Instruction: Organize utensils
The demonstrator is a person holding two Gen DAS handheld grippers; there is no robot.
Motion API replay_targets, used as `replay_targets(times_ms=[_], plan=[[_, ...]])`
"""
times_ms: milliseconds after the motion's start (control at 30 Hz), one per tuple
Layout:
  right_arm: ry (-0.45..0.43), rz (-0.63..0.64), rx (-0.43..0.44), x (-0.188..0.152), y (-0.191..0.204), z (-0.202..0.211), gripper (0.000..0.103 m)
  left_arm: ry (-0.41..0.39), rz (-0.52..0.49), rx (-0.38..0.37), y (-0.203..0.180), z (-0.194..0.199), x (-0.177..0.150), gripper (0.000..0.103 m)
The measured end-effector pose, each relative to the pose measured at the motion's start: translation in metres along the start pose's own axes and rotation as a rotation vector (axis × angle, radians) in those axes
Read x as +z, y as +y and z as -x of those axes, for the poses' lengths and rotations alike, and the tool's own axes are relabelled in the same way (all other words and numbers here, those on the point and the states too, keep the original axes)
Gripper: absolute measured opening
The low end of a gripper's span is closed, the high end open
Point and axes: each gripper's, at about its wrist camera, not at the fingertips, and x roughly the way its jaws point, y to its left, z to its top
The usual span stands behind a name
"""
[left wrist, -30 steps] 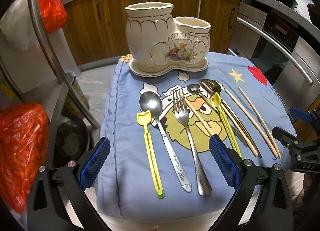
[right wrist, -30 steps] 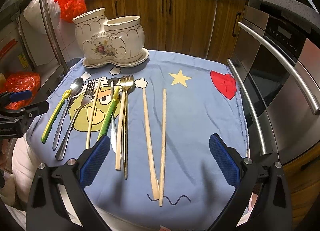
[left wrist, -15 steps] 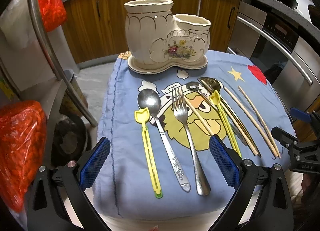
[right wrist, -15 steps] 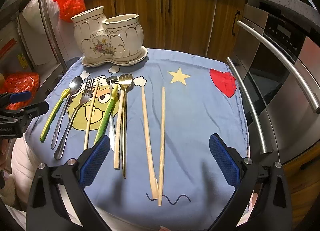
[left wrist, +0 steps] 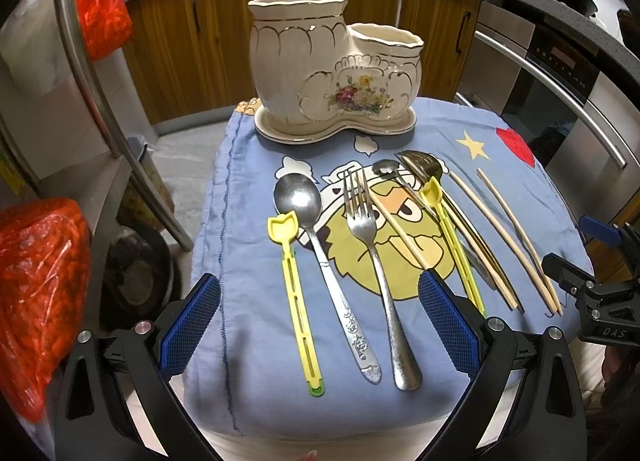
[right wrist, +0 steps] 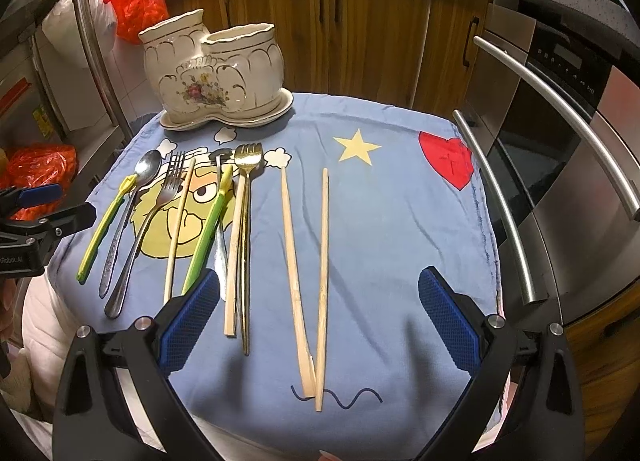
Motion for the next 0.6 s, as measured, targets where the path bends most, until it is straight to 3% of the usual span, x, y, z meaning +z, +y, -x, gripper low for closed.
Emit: replay_targets(times_ms=[333, 600], plan=[[0.002, -0.012, 0.030, 0.000, -0.001, -0.002, 0.098, 0.011, 0.002, 0.001, -0.001, -0.006, -0.001, 0.098], [-0.071, -0.056, 0.121, 0.009, -0.014, 0.005, 0.098, 0.017, 0.006, -0.007, 0.002, -0.009, 0.000, 0.098]])
